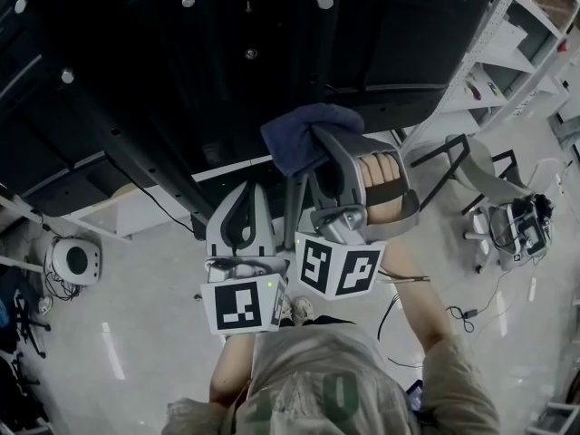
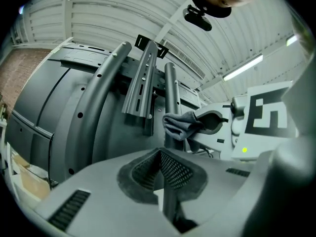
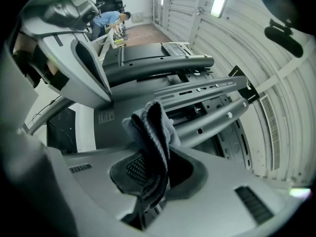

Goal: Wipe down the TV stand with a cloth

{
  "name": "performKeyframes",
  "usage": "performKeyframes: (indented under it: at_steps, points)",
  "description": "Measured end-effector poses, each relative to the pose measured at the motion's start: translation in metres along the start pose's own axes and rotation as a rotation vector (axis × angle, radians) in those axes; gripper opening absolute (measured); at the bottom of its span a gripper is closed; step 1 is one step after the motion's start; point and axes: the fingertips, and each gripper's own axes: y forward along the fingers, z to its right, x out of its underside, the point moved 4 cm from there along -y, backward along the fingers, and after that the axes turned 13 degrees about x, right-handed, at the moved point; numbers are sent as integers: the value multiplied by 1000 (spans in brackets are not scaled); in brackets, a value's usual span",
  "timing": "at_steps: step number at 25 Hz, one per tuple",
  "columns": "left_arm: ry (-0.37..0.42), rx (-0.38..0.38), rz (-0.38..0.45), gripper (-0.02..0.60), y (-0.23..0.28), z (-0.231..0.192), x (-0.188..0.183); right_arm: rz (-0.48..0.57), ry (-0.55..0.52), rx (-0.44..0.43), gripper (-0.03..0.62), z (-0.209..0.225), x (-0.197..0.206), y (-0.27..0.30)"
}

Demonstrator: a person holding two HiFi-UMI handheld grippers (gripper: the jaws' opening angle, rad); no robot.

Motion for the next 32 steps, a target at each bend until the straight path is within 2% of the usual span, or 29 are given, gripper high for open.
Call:
performKeyframes:
  at_steps: [15,23,27,32]
  points:
    - [-40,-6,-57,15,-2,-4,30,-50,18,-100,57,-55,15,-21]
    - [-49,-3,-75,15,-1,0,44,-85,18,-182,57,-90,28,-37]
    - [-38,-14,-127,15,-7,-2,63,-91,18,-188,57,-102,30,-41]
    - [-76,-20,-153,15,-10,-6,85,-103,19,-206,57,-114,31,-43]
